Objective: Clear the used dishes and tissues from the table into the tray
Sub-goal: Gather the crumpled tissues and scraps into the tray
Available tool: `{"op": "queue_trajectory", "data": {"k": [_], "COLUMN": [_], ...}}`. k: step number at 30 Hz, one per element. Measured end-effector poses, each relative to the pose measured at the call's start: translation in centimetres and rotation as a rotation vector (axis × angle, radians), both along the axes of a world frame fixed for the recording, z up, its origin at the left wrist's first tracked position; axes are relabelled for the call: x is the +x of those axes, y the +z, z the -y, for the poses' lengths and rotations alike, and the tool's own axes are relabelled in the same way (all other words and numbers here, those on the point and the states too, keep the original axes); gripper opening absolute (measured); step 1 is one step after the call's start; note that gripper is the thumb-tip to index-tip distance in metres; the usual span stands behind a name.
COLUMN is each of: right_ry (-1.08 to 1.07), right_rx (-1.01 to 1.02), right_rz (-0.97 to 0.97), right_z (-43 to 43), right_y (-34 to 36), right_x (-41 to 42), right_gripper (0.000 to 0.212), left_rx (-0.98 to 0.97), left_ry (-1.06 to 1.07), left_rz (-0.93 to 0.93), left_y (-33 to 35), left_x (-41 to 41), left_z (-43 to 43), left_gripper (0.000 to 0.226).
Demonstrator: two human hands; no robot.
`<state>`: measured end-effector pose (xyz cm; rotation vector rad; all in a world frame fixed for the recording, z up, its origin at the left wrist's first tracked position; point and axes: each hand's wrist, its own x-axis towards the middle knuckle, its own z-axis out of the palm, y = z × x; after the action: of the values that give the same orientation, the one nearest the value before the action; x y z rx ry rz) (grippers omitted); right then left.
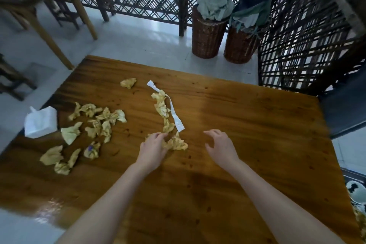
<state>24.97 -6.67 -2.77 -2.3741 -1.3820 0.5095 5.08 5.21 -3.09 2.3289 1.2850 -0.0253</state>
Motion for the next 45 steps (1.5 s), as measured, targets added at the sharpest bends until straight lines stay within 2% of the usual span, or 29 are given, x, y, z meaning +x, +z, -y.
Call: {"op": "queue_trajectory", "data": {"k": [6,11,23,26,31,41,45], "right_ry": [0.130,0.253,0.083,0.063,0.046,-0.034,-0.065], "right_rx": [-0.059,-0.217,-0.373,-0.417,-0.422,-0.212,-0.147], "right_rz": [-0.087,-0.003,-0.023,-0.012,0.029,0.036,-0.014], "right_z": [-2.8,-5.2,-12.6,-13.0,-12.7,-11.5,-11.4], "right_y": [-1.7,-3.4,-6.4,-6.6,-6.2,-5.6,-5.6], "right_x": [-4.0,-6.7,-10.7,-11.1,-11.5,-11.5,-11.0], "right_gripper": [0.056,0.075,0.096,0.091,0.069,0.032,0.029], "left_rx": [-0.016,-0.041,-0.067,-0.075,-0.102,-0.120,-0.127], "left_ry": [0.066,0.059,-0.104,-0.110,-0.128,-0.163,-0.172], "left_rz": [-0.007,-0.035,0.021,0.012,0.010,0.030,0.031], "left_y": [-1.6,-2.3,-3.2,-3.7,-4.3,-4.3,-4.2], "left_x": [-4.3,-5.7,-7.1,-7.2,-7.4,-7.6,-7.8], "left_z": [-0.7,-2.9,-10.7,-11.7,-12.5,-12.3,-12.5], "left_gripper": [0.053,0.052,0.053,0.054,0.052,0.049,0.049]}}
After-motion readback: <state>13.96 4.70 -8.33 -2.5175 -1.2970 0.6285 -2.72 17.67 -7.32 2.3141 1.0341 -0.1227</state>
